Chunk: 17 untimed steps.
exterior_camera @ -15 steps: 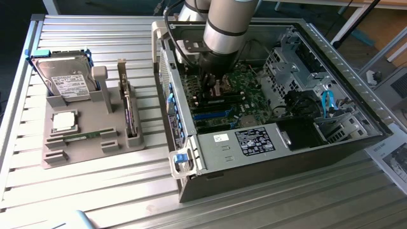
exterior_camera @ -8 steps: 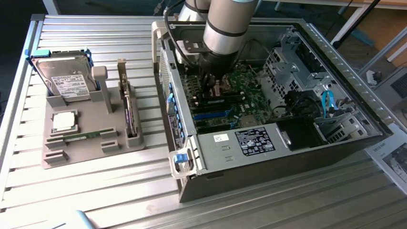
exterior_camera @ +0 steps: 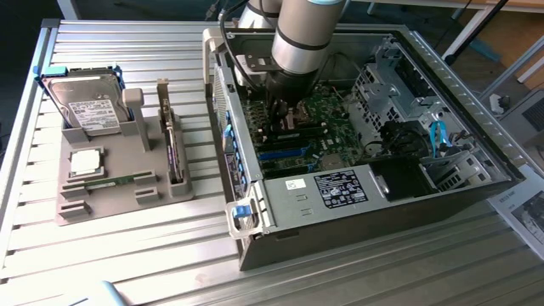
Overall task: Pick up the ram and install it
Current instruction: 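Press down the ram until it locks into place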
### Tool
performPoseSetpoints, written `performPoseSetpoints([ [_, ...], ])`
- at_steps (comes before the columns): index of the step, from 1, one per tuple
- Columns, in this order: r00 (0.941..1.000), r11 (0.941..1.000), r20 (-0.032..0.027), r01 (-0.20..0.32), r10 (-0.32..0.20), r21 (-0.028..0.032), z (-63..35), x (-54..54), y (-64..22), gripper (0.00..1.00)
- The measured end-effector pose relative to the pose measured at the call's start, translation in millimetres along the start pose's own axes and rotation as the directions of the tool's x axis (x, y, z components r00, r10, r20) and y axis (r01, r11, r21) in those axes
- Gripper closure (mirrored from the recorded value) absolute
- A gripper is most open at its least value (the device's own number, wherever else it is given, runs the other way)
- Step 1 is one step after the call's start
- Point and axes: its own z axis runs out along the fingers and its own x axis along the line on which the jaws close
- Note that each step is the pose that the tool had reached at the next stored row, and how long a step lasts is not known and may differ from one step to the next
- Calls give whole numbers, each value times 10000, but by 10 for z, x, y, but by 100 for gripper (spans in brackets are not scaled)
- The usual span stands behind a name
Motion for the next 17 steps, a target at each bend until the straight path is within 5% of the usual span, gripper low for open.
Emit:
performPoseSetpoints([
  [8,10000,10000,-9,1,-1,1,-111,-1,1,90],
  [17,10000,10000,-87,0,0,1,-451,-8,4,90],
])
